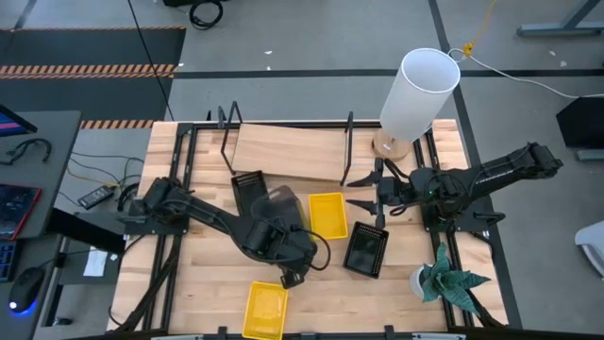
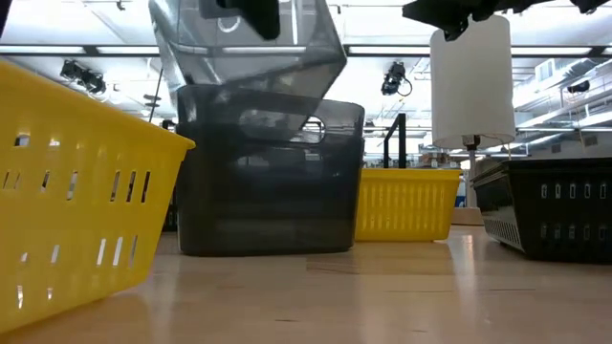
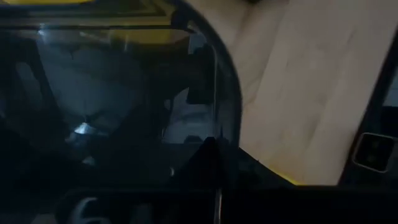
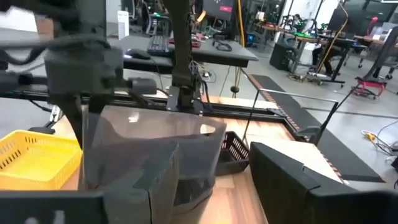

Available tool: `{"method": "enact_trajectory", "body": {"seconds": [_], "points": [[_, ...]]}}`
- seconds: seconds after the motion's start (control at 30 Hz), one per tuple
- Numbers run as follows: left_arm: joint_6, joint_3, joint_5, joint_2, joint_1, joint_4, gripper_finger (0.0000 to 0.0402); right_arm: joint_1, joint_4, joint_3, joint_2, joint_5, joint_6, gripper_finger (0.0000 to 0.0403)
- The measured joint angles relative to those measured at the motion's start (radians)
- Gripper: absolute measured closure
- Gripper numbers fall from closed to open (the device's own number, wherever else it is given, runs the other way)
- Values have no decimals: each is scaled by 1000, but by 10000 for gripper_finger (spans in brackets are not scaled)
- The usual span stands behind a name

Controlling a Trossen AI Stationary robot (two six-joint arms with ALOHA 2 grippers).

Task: Stack baskets on shelf by color
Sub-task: Stack the left gray bin on top of the right gray bin

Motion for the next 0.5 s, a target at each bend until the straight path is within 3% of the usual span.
{"method": "enact_trajectory", "body": {"seconds": [0.3,0.5], "points": [[22,-1,85,35,4,-55,385,4,4,0,3,-1,-2,204],[15,-1,91,46,-1,-108,318,4,8,0,3,-1,-2,204]]}}
